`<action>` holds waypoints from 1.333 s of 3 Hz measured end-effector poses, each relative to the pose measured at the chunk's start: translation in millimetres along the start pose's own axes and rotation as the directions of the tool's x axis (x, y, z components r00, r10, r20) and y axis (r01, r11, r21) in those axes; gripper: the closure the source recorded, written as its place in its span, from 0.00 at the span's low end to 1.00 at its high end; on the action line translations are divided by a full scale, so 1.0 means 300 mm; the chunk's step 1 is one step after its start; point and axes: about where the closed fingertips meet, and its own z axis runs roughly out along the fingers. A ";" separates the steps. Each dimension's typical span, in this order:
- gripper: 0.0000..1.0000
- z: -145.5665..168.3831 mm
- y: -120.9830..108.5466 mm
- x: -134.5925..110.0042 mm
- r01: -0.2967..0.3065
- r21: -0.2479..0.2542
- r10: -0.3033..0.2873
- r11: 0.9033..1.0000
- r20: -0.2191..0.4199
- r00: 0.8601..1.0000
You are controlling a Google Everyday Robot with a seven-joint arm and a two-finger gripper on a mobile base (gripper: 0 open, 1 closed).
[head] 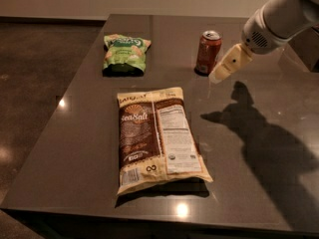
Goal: Knock coke can over
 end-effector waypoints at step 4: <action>0.00 0.252 -0.203 -0.141 -0.203 0.012 0.202 0.979 0.062 0.977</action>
Offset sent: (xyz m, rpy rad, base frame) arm 0.0934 0.0051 -0.0189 0.1029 -0.0286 -0.1427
